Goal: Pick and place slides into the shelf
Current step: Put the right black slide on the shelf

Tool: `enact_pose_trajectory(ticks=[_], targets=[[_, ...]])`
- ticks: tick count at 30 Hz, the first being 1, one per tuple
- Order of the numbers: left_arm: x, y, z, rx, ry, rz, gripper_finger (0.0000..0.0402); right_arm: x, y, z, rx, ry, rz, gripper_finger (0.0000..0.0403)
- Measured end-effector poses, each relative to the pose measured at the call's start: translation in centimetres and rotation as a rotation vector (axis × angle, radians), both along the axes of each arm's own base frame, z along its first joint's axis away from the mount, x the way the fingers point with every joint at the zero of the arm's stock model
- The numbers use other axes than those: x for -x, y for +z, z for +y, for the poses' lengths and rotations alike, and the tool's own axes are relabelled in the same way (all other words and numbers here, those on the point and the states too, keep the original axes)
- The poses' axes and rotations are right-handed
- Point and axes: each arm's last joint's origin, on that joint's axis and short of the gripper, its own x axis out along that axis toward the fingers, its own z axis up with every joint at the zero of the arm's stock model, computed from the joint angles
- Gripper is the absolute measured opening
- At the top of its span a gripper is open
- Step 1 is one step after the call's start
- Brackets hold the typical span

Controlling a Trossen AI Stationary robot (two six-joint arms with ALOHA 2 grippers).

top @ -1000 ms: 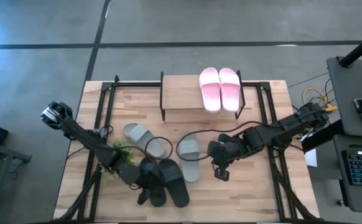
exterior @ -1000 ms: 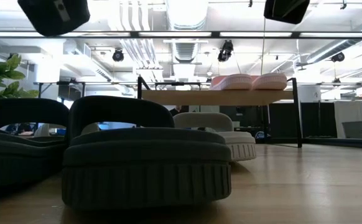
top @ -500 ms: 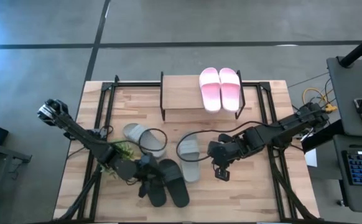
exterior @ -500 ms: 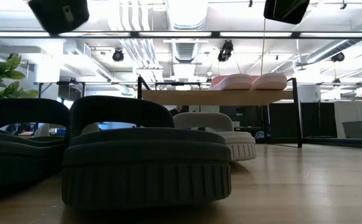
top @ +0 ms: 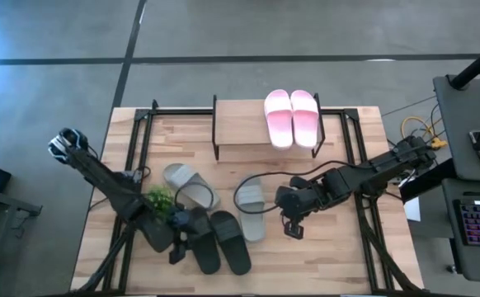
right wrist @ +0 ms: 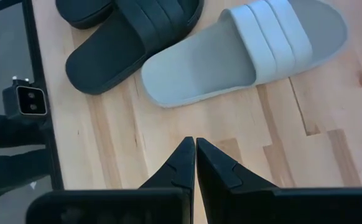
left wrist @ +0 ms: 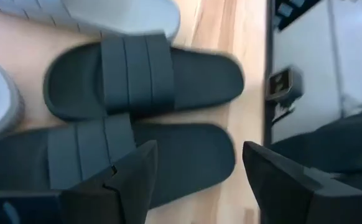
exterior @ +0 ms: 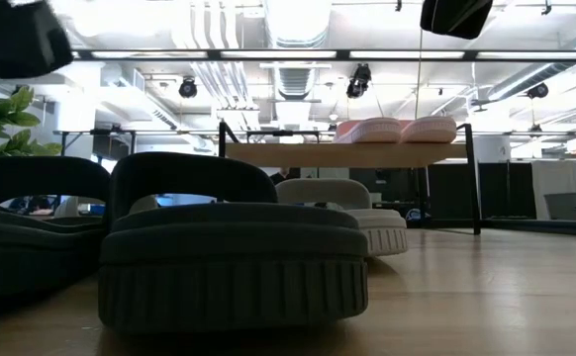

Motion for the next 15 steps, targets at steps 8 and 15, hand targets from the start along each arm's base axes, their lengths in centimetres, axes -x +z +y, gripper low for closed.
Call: enact_pose_trajectory(ticks=[8,15], targets=[[0.3,-2.2,-1.3,-0.252,0.023,0.188,0.0223,0.0,-0.1,-0.2,0.024,-0.016,-0.006,0.0008],[-0.5,-1.5,-2.5,-0.426,0.078,0.142,0.0223,0.0,-0.2,-0.2,0.03,-0.027,-0.005,0.0008]])
